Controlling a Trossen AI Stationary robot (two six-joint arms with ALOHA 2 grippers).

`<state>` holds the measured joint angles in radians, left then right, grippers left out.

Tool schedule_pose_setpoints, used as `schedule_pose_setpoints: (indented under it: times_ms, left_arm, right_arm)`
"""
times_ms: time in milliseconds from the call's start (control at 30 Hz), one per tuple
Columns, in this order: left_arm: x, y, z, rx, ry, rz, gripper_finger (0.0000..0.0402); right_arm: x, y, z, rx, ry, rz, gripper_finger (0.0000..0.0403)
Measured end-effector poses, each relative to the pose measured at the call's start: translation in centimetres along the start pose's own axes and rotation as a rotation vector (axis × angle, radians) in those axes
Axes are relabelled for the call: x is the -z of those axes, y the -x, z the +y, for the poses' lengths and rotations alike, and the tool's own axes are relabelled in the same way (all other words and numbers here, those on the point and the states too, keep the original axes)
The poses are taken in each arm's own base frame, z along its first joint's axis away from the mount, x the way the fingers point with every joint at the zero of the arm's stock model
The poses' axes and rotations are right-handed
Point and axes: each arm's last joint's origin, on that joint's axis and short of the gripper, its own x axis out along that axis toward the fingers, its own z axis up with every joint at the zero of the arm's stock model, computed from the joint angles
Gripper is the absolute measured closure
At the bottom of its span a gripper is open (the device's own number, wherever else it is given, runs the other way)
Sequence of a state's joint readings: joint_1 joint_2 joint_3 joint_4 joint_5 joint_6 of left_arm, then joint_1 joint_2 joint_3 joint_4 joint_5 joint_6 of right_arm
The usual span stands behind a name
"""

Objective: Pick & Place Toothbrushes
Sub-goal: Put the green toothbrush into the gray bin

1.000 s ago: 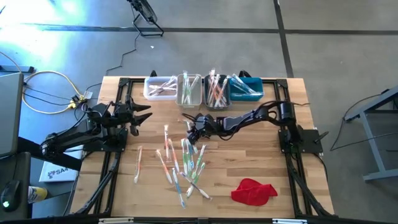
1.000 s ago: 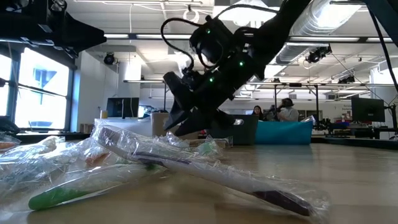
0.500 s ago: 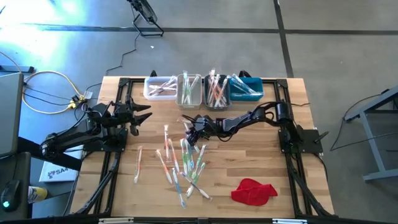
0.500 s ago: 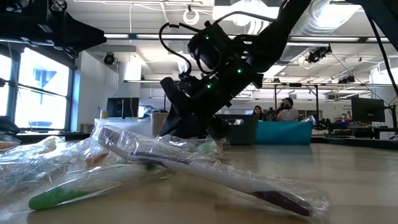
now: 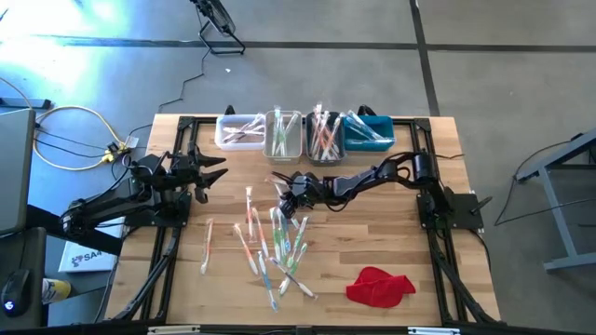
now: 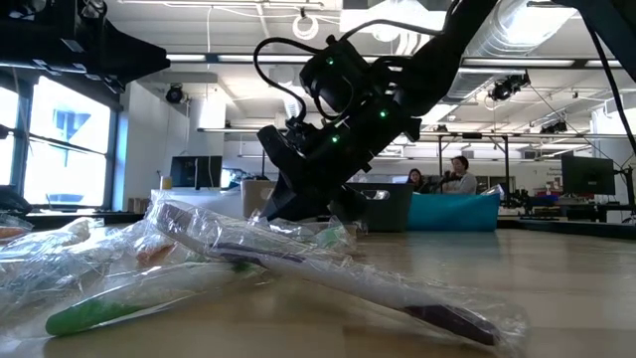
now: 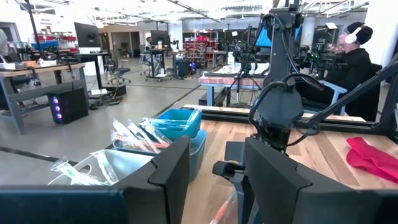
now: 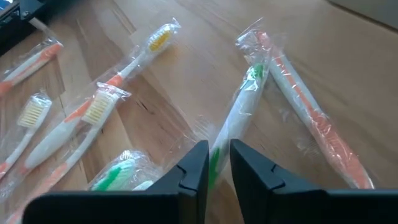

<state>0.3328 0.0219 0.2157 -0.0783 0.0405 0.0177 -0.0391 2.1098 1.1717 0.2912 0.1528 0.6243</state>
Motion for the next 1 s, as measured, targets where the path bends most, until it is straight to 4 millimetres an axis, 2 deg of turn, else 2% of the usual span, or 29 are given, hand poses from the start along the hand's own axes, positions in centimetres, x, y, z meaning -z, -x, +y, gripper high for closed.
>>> schedule_pose_setpoints:
  times_ms: [333,567,1000]
  left_arm:
    - [0.0,0.0,0.0,0.0,0.0,0.0,0.0252]
    - [0.0,0.0,0.0,0.0,0.0,0.0,0.0252]
    - [0.0,0.0,0.0,0.0,0.0,0.002,0.0252]
  right_arm:
    - [0.0,0.0,0.0,0.003,0.023,-0.002,0.0395]
    - [0.0,0.0,0.0,-0.006,0.053,0.001,0.04]
    - [-1.0,0.3,0.8,-0.126,0.115,-0.056,0.0401]
